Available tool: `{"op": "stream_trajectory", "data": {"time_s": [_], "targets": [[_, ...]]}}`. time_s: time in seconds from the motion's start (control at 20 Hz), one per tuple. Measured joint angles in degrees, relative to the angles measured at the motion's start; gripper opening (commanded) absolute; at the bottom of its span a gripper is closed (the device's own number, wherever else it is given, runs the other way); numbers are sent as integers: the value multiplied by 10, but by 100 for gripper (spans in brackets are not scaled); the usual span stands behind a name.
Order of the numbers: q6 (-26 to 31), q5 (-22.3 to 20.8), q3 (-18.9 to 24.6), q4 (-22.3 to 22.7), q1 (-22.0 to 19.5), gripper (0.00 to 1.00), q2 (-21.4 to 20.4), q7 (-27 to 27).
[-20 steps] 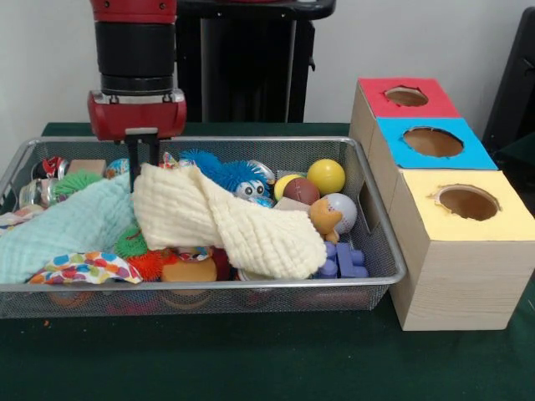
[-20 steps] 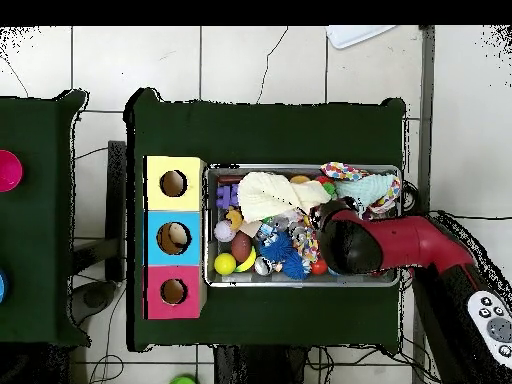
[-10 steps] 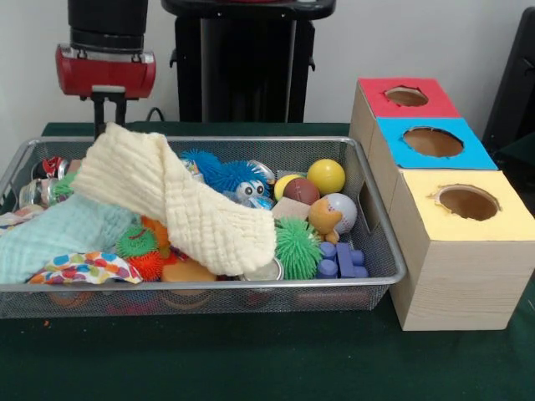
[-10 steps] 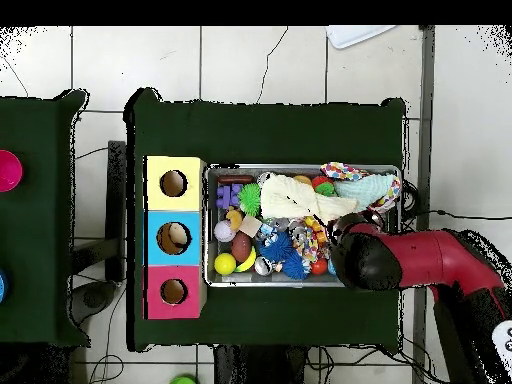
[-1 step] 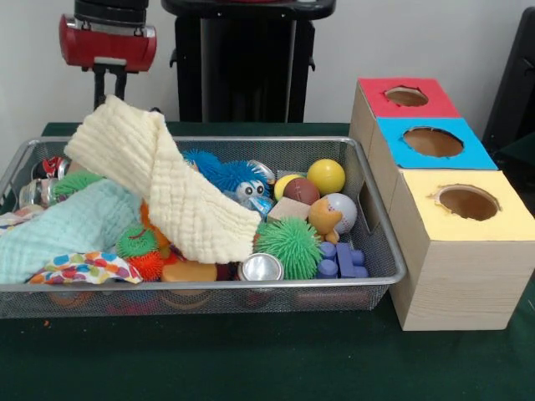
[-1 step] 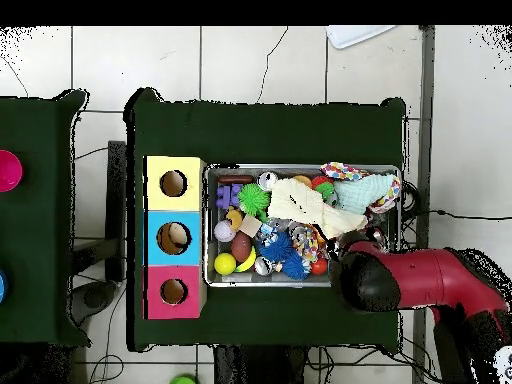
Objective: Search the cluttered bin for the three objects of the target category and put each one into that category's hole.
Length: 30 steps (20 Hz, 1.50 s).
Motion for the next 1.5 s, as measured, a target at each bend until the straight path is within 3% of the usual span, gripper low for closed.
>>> {"op": "stream_trajectory", "data": {"time_s": [0.5, 0.7, 1.0, 1.5], "targets": [[-6, -21, -91, 32, 70, 0, -9, 4], [-34, -28, -154, 50, 118, 0, -9, 16], [-77, -28, -214, 62, 158, 0, -5, 39], [-108, -21, -275, 85, 175, 0, -10, 52]]}}
